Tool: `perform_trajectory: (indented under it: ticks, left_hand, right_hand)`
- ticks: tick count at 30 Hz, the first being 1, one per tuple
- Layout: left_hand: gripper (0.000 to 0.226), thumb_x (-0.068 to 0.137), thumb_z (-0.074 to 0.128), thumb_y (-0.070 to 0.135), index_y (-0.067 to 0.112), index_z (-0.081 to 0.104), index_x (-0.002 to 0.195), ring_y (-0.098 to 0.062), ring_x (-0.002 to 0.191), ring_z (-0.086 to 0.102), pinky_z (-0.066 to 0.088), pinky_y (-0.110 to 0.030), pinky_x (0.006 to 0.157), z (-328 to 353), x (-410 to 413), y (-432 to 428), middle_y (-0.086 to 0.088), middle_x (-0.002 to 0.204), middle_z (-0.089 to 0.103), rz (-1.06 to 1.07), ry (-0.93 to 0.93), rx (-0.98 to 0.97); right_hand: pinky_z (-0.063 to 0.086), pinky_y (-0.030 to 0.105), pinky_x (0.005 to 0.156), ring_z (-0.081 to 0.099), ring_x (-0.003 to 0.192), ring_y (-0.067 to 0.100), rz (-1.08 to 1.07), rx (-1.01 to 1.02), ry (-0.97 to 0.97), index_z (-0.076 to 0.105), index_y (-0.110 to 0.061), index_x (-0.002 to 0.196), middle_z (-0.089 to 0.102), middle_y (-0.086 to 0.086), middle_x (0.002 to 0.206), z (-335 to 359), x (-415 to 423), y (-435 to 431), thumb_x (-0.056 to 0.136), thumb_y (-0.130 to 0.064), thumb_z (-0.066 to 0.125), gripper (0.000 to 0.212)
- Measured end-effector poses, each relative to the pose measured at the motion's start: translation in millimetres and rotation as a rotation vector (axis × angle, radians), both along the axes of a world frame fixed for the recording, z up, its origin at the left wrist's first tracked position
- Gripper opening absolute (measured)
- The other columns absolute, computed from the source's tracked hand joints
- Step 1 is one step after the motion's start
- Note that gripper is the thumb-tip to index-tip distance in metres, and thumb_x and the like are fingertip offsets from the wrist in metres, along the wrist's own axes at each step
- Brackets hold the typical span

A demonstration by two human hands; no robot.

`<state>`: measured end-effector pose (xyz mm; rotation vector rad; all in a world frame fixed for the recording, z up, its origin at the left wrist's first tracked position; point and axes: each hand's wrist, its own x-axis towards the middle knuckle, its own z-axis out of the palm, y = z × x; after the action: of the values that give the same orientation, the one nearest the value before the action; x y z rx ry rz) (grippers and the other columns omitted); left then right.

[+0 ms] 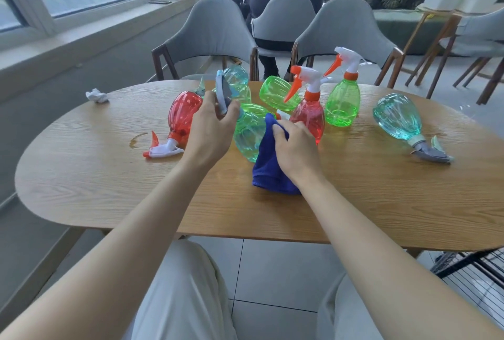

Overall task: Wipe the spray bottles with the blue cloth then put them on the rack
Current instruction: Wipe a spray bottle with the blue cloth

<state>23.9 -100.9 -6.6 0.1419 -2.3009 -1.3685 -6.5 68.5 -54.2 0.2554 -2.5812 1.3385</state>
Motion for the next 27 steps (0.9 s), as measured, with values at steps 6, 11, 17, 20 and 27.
perform_trajectory:
  ticks: [6,11,17,20,27]
  left_hand:
    - [0.028,0.110,0.054,0.034,0.009,0.057,0.120,-0.027,0.095,0.066,0.057,-0.047,0.087,2,6,4,-0.011,0.109,0.068,0.000,0.004,0.032]
    - [0.027,0.110,0.055,0.034,0.009,0.057,0.121,-0.025,0.101,0.065,0.055,-0.040,0.088,3,10,-2,-0.010,0.113,0.068,-0.027,-0.007,0.021]
    - [0.021,0.111,0.054,0.029,0.011,0.057,0.122,-0.009,0.086,0.057,0.050,-0.021,0.072,-1,9,1,-0.014,0.113,0.067,-0.052,0.012,0.036]
    - [0.014,0.111,0.055,0.027,0.015,0.059,0.118,-0.001,0.076,0.056,0.050,-0.019,0.068,1,10,2,-0.012,0.107,0.068,-0.057,0.018,0.055]
    - [0.014,0.110,0.055,0.031,0.016,0.056,0.112,-0.028,0.100,0.066,0.057,-0.050,0.091,2,14,1,-0.011,0.109,0.071,-0.105,-0.012,0.048]
  right_hand:
    - [0.046,0.032,0.105,0.056,0.120,0.018,0.135,0.005,0.282,0.070,-0.020,0.136,0.060,-0.005,0.120,16,6,-25,0.109,-0.032,0.054,0.033]
    - [0.041,0.031,0.106,0.051,0.136,0.020,0.065,0.035,0.097,0.066,-0.023,0.138,0.061,0.000,0.138,11,-1,-11,0.113,-0.036,0.044,0.036]
    - [0.043,0.026,0.084,0.061,0.108,0.017,0.042,0.040,0.205,0.072,-0.022,0.125,0.065,0.000,0.116,18,5,-12,0.111,-0.032,0.049,0.029]
    - [0.044,0.028,0.069,0.057,0.089,0.016,0.015,0.184,0.484,0.073,-0.019,0.116,0.060,-0.001,0.099,17,15,-25,0.108,-0.030,0.054,0.024]
    - [0.027,0.028,0.047,0.054,0.057,0.021,-0.348,0.324,0.773,0.074,-0.015,0.083,0.064,-0.001,0.073,-10,10,-13,0.102,-0.020,0.060,0.024]
